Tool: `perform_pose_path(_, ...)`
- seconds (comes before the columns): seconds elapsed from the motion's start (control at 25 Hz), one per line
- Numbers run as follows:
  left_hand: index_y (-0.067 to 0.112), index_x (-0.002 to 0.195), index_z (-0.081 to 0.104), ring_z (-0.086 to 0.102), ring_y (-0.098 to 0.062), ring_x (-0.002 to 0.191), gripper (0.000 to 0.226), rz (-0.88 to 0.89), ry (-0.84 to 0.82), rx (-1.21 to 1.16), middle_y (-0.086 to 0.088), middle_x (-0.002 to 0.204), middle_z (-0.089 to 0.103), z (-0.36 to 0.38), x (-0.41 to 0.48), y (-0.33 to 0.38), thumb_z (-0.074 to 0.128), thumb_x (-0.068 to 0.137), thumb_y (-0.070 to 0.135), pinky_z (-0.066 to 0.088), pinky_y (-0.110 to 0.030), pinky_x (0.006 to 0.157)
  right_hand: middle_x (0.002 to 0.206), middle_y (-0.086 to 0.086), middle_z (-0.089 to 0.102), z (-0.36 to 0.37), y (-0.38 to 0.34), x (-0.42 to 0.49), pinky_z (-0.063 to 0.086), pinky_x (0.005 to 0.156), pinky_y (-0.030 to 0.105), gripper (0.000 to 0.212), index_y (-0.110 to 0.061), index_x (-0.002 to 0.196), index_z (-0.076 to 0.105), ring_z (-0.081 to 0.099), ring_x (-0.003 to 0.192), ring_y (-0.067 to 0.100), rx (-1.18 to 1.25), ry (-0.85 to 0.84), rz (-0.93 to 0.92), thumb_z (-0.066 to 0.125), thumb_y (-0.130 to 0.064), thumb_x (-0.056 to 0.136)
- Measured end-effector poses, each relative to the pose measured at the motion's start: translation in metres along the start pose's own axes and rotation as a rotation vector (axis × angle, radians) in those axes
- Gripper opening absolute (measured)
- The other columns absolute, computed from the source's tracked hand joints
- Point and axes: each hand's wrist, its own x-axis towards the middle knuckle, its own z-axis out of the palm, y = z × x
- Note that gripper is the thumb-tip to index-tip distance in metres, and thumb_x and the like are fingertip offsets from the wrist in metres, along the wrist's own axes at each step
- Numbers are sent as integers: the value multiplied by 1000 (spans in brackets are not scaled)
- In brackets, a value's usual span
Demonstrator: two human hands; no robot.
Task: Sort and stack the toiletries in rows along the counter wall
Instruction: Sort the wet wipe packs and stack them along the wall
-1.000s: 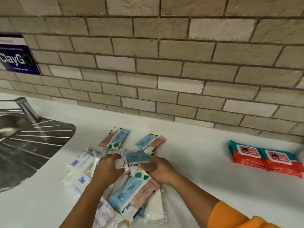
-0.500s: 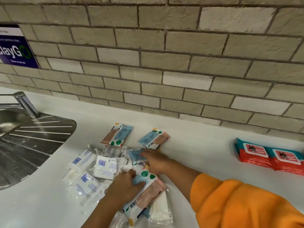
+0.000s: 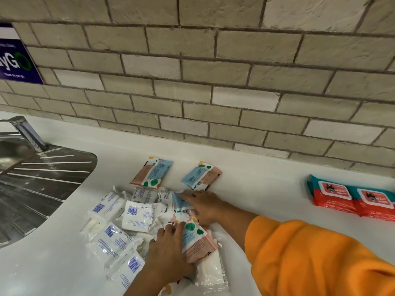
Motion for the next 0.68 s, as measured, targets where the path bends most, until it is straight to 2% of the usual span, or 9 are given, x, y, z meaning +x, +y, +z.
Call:
perform_pose_path(0.16,35,151,18,41,-22,129,111,5,48,-75,2,138,44,-11,1,-5,63,57,72,48,-44,100,156,6,38,7,12,-9,40,109,53,109,-41,159,4,37,141,32,84,2,87,78,-45,78)
perform_pose_path(0.32,35,148,27,47,-22,123,106,16,115,-253,1,130,51,-20,4,-12,63,54,70,51,-40,95,144,3,52,9,35,-27,52,98,48,107,-50,151,16,53,126,29,271,15,212,82,-43,67)
perform_pose_path(0.4,36,144,34,57,-18,112,100,24,115,-433,4,123,58,-21,7,-15,71,56,66,57,-38,88,138,0,56,11,47,-44,58,93,44,103,-52,145,26,58,118,23,521,44,278,85,-40,62)
perform_pose_path(0.52,38,139,46,71,-12,94,91,13,117,-829,8,115,68,-27,8,-11,81,58,59,63,-35,76,121,1,64,15,56,-83,60,83,35,80,-44,131,41,66,101,15,959,144,296,85,-32,65)
perform_pose_path(0.6,40,134,52,74,-18,93,91,-79,161,-1072,4,113,71,-28,9,-3,82,51,64,62,-42,78,107,8,68,21,57,-109,58,73,33,73,-32,127,45,69,86,17,1229,242,333,87,-26,67)
perform_pose_path(0.68,38,129,57,76,-25,91,85,-169,149,-1317,-2,108,76,-26,12,7,81,51,61,61,-51,81,100,13,69,33,58,-132,54,71,39,82,-16,130,46,70,80,24,1530,332,407,88,-27,61)
